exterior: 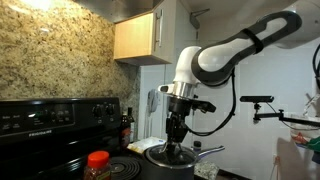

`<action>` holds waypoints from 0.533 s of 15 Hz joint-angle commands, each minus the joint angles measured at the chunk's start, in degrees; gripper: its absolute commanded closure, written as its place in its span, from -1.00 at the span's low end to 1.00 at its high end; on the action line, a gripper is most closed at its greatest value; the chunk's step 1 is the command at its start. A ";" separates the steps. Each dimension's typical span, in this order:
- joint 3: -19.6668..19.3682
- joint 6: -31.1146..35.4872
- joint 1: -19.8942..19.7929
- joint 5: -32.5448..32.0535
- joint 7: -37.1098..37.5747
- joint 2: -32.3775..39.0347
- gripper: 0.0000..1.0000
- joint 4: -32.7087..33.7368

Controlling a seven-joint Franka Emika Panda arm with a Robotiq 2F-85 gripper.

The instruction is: Put the lid on the pot

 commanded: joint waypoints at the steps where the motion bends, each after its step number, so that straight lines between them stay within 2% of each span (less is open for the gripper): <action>1: 0.01 2.44 -0.13 1.71 -6.10 1.50 0.75 0.49; 8: 0.81 4.41 0.00 1.67 -10.51 1.82 0.75 0.32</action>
